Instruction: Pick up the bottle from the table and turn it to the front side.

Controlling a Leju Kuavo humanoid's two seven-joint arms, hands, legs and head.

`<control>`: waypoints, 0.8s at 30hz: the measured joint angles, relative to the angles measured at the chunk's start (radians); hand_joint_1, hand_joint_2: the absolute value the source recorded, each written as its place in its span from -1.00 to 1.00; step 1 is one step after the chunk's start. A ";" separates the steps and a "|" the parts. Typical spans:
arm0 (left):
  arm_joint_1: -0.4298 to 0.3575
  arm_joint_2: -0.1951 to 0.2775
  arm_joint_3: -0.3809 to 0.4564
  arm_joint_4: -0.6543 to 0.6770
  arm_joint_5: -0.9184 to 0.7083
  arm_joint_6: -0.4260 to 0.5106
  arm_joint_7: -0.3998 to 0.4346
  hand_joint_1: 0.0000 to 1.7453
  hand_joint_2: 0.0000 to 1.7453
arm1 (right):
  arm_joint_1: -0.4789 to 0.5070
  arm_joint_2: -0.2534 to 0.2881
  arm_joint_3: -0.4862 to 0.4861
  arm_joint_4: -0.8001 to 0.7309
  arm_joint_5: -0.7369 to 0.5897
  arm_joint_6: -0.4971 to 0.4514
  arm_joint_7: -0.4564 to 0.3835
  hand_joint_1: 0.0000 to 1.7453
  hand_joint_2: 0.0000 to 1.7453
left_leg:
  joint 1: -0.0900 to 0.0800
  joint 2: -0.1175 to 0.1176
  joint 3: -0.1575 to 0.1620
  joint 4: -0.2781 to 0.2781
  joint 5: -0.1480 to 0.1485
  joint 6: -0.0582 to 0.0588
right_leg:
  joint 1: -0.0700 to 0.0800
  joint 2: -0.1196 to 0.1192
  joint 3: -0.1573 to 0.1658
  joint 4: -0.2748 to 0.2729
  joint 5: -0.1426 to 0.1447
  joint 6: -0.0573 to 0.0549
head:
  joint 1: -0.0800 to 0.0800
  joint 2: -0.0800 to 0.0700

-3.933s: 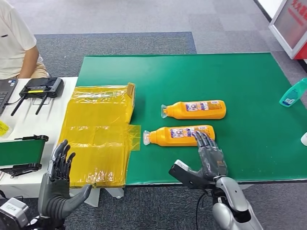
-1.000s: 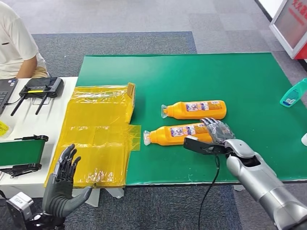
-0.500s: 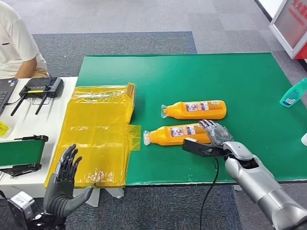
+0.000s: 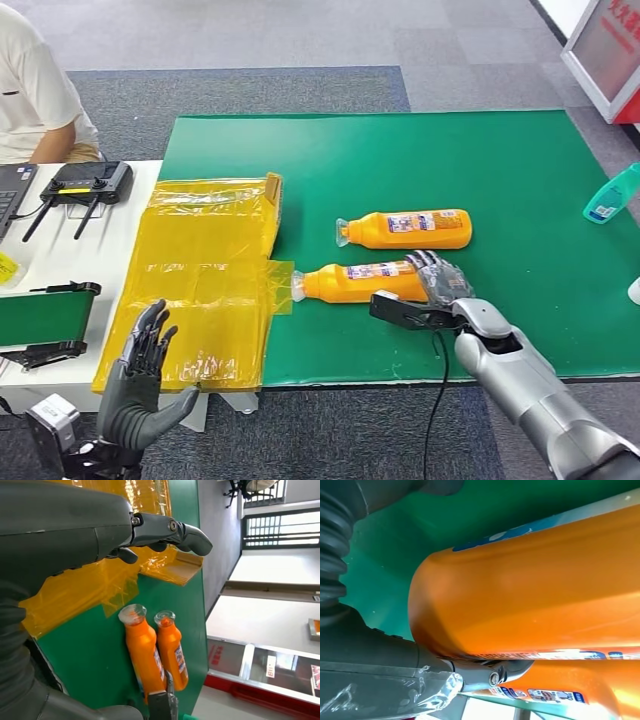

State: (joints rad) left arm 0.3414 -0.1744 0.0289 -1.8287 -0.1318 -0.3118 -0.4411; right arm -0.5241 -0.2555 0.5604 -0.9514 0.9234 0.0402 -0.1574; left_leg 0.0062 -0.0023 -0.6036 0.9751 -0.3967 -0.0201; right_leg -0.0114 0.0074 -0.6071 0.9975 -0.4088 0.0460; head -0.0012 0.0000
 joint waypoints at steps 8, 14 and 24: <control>-0.007 0.006 -0.009 0.012 0.003 0.010 0.005 -1.00 1.00 | -0.012 0.027 0.000 0.039 0.014 -0.012 -0.003 -1.00 1.00 | 0.000 0.000 0.001 0.000 0.000 0.000 | 0.000 0.000 0.001 0.000 0.000 0.000 | 0.000 0.000; -0.008 0.009 -0.013 0.017 0.003 0.013 0.007 -1.00 1.00 | -0.014 0.036 -0.001 0.048 0.015 -0.013 -0.003 1.00 1.00 | 0.000 0.000 0.002 0.000 0.000 0.000 | 0.000 0.000 0.002 0.000 0.000 0.000 | 0.000 0.000; -0.009 0.010 -0.015 0.022 0.006 0.016 0.009 -1.00 1.00 | -0.018 0.046 -0.007 0.054 0.017 -0.024 -0.011 1.00 1.00 | 0.000 0.000 0.004 0.000 0.000 0.000 | 0.000 0.000 0.003 0.000 0.000 0.000 | 0.000 0.000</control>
State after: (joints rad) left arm 0.3324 -0.1648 0.0137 -1.8070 -0.1259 -0.2954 -0.4322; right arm -0.5417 -0.2097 0.5535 -0.8976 0.9402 0.0166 -0.1681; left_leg 0.0063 -0.0022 -0.6000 0.9751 -0.3965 -0.0203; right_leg -0.0113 0.0076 -0.6042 0.9975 -0.4086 0.0459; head -0.0011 0.0000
